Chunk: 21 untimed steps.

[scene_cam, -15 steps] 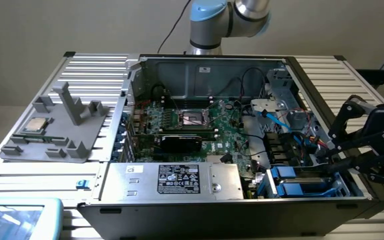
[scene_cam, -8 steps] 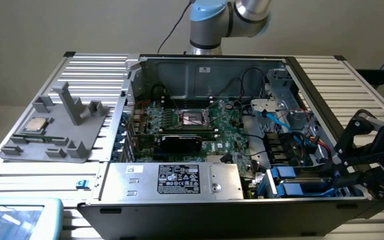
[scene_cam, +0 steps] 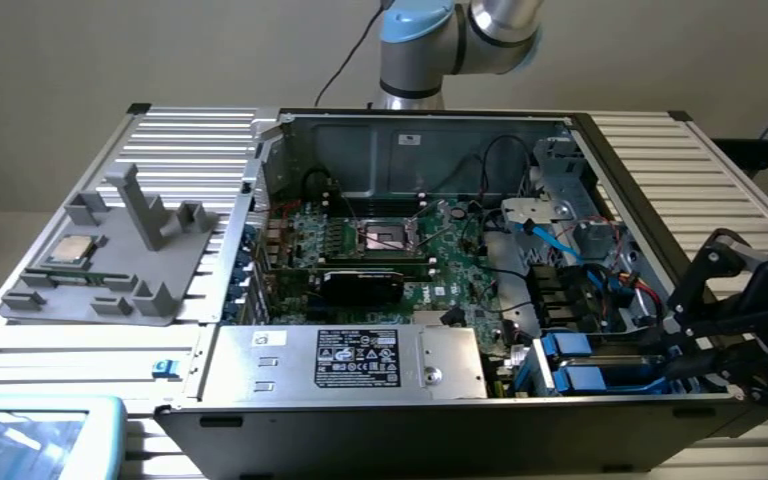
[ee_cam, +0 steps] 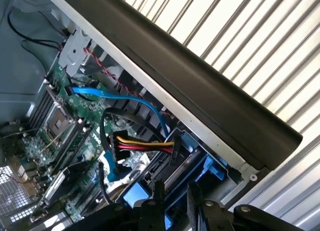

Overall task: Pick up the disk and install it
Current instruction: 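Insert the first disk wire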

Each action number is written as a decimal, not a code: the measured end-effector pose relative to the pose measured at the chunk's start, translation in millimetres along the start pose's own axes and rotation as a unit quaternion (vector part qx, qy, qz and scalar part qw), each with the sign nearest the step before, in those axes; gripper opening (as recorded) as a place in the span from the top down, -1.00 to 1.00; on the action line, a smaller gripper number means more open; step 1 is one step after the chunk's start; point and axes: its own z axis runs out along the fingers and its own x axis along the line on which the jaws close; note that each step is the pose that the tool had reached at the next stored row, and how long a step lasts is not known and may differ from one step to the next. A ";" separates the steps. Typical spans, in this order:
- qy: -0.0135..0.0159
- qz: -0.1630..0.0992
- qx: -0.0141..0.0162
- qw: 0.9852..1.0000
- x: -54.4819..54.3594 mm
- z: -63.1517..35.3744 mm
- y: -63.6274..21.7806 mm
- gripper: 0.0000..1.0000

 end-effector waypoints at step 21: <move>0.037 -0.008 -0.016 0.999 -5.1 11.6 11.1 0.36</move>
